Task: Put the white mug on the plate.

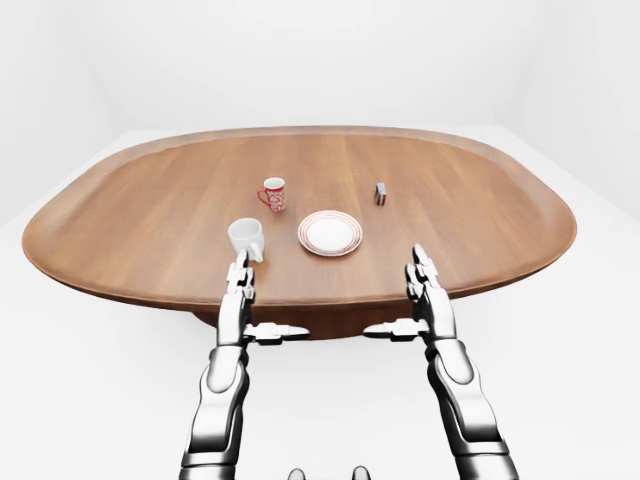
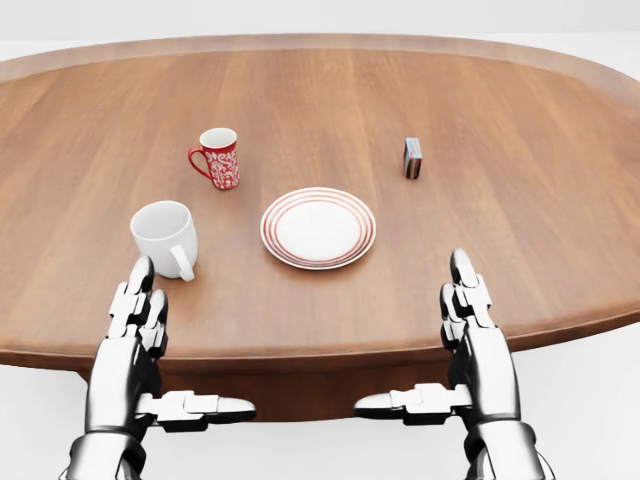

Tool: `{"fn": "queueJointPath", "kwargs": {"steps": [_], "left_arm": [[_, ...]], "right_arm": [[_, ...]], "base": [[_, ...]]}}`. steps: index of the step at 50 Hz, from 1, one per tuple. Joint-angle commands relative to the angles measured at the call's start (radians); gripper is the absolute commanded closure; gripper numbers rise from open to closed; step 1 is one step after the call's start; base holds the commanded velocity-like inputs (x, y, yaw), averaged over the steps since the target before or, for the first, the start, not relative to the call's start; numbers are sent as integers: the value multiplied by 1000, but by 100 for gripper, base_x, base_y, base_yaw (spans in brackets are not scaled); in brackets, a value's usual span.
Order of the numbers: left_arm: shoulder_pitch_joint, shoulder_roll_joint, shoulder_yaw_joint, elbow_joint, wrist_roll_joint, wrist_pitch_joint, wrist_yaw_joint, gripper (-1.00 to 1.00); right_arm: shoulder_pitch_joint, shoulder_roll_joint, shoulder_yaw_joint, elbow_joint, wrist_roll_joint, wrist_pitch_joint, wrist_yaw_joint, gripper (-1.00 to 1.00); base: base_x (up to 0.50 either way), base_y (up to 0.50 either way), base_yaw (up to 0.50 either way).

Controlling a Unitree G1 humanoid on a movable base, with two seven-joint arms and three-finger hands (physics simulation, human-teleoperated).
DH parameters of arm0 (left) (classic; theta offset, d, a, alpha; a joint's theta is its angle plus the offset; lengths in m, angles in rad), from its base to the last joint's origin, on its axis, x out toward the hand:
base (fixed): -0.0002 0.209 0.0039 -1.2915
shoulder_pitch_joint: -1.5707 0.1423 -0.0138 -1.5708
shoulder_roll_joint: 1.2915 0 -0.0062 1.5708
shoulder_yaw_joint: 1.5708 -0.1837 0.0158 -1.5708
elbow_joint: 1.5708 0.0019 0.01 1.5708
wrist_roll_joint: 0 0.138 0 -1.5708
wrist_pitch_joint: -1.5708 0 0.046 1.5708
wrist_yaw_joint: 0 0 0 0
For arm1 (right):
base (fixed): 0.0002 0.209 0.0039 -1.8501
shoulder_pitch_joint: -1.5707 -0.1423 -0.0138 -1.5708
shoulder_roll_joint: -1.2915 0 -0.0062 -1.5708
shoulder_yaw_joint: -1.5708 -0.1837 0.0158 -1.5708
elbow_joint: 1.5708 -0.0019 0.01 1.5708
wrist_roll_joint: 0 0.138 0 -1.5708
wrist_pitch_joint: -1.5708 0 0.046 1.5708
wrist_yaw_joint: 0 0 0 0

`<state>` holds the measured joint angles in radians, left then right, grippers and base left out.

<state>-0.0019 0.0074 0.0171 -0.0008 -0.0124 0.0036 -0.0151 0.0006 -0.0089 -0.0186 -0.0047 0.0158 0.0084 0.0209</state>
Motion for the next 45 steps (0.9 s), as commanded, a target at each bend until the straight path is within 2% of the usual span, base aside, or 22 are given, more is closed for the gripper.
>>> {"fn": "queueJointPath", "kwargs": {"steps": [1,5,6,7,10,11,12,14,16,19,20,22,23,25,26,29,31,33,36,39,42,45], "left_arm": [[-3,13,28,-8,-20,9,-21,-100],[-2,13,32,-19,-31,20,-23,-100],[-1,13,35,-29,-36,29,-22,-100],[0,16,42,-64,-43,53,-20,-100],[-4,27,57,-114,-25,67,1,-100],[-8,31,73,-142,-34,84,6,-100],[-19,39,104,-188,-64,84,11,-100],[-53,73,201,-321,-162,84,27,-100],[-71,94,261,-391,-256,84,34,-100],[-70,121,309,-447,-273,84,66,-100],[-75,128,347,-466,-307,84,83,-100],[-78,144,373,-475,-313,84,106,-100],[-89,170,408,-486,-307,84,127,-100],[-118,189,477,-489,-363,84,194,-100],[-135,213,557,-512,-427,84,255,-100],[-140,248,617,-514,-518,84,363,-100],[-136,267,657,-515,-620,84,423,-100],[-122,295,649,-511,-608,84,462,-100],[-120,320,658,-512,-675,84,484,-100],[-111,320,664,-514,-660,84,515,-100],[-106,329,682,-525,-697,84,539,-100],[-104,323,661,-516,-689,84,538,-100]], "right_arm": [[3,-16,-36,-37,37,38,37,-100],[6,-19,-43,-58,42,51,38,-100],[7,-19,-47,-61,41,48,34,-100],[11,-22,-53,-87,47,62,35,-100],[11,-28,-71,-155,55,79,26,-100],[13,-32,-80,-196,55,79,20,-100],[16,-40,-95,-255,52,79,14,-100],[11,-64,-164,-404,83,79,7,-100],[5,-77,-225,-493,108,79,5,-100],[2,-108,-333,-586,152,79,15,-100],[-1,-125,-402,-631,190,79,15,-100],[-9,-145,-490,-683,246,79,8,-100],[-18,-168,-574,-732,311,79,-3,-100],[-24,-193,-635,-767,368,79,-15,-100],[-30,-215,-698,-794,424,79,-27,-100],[-29,-266,-819,-831,550,79,-65,-100],[-13,-287,-887,-815,608,79,-78,-100],[0,-304,-913,-803,646,79,-92,-100],[14,-323,-935,-787,675,79,-105,-100],[21,-339,-956,-779,700,79,-119,-100],[26,-344,-967,-776,720,79,-127,-100],[29,-348,-958,-780,725,79,-137,-100]], "base": [[0,0,0],[0,0,0],[0,0,0],[0,0,0],[0,0,0],[0,0,0],[0,0,0],[0,0,0],[0,0,0],[0,0,0],[0,0,0],[0,0,0],[0,0,0],[0,0,0],[0,0,0],[0,0,0],[0,0,0],[0,0,0],[0,0,0],[0,0,0],[0,0,0],[0,0,0]]}}
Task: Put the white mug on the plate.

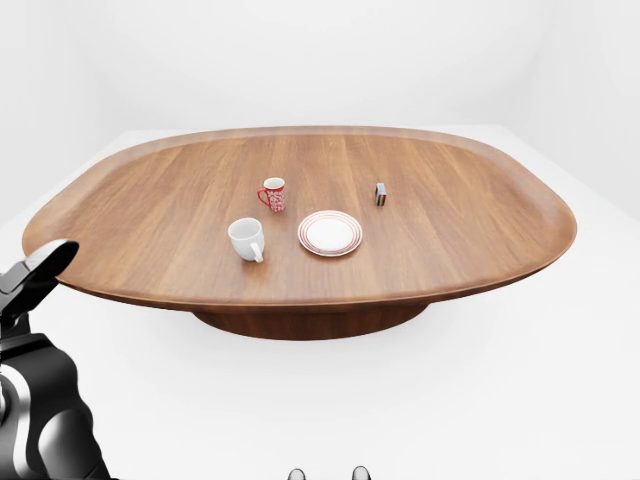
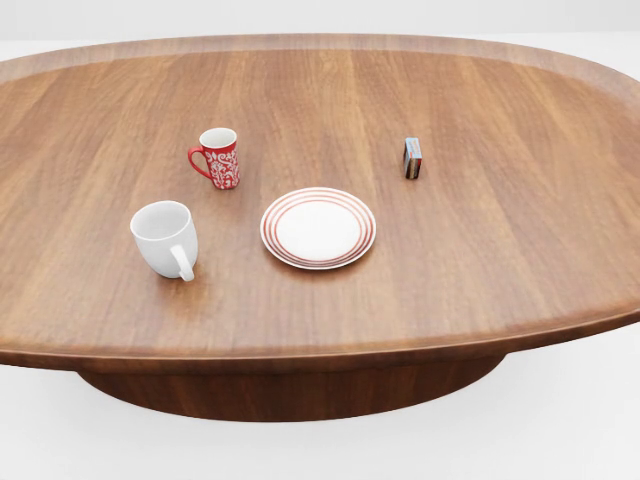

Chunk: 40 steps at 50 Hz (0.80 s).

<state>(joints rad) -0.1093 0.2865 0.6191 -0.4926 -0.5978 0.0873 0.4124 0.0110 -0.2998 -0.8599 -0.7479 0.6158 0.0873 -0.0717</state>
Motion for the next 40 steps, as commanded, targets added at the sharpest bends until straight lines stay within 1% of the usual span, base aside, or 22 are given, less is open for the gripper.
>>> {"fn": "queueJointPath", "kwargs": {"steps": [1,4,7,10,40], "left_arm": [[4,44,58,-24,-103,0,110,-100],[4,50,65,-29,-111,0,111,-100],[3,43,54,-14,-106,0,106,-100],[6,43,56,-18,-115,0,108,-100],[11,41,52,-34,-142,0,111,-100]], "right_arm": [[19,-57,-116,-35,123,0,-43,-100],[20,-54,-110,-31,116,0,-41,-100],[20,-50,-99,-24,98,0,-31,-100],[27,-39,-100,-24,88,0,-21,-100],[27,-30,-100,-33,78,0,-3,-100]], "base": [[0,0,0],[0,0,0],[0,0,0],[23,0,0],[32,0,0]]}}
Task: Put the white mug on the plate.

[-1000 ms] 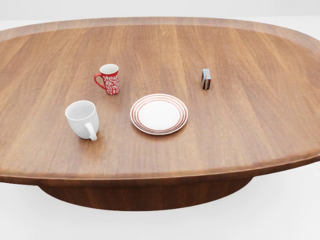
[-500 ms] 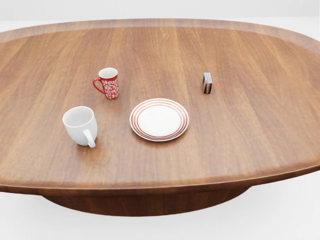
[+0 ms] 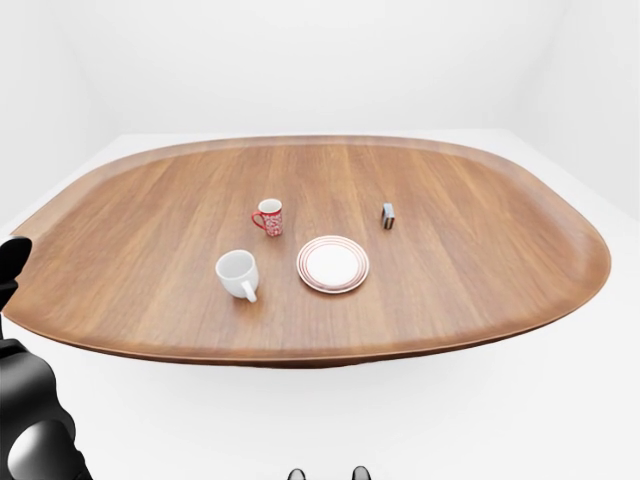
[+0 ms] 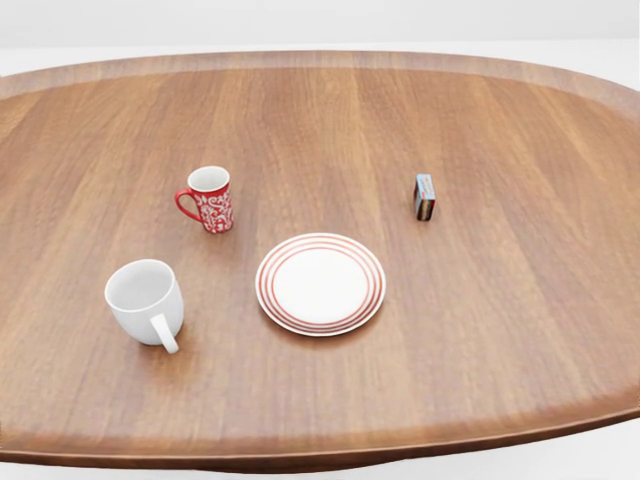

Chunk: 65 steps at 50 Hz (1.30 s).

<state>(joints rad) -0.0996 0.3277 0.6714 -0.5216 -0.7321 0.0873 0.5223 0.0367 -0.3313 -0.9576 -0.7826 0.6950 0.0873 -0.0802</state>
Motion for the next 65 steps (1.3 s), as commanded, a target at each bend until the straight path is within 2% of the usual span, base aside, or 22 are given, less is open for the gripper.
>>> {"fn": "queueJointPath", "kwargs": {"steps": [1,44,55,65], "left_arm": [[2,0,0,-6,-7,0,1,-100],[7,-2,6,-4,-13,0,1,-100],[9,-3,6,-6,-15,0,1,-100],[5,-1,5,-5,-14,0,1,-100]], "right_arm": [[1,2,-1,3,-3,0,7,-100],[12,21,-3,5,-6,0,19,-100],[17,28,12,0,-31,0,28,-100],[13,30,11,-1,-37,0,33,-100]], "base": [[32,0,0],[32,0,0],[1,2,0],[1,47,0]]}}
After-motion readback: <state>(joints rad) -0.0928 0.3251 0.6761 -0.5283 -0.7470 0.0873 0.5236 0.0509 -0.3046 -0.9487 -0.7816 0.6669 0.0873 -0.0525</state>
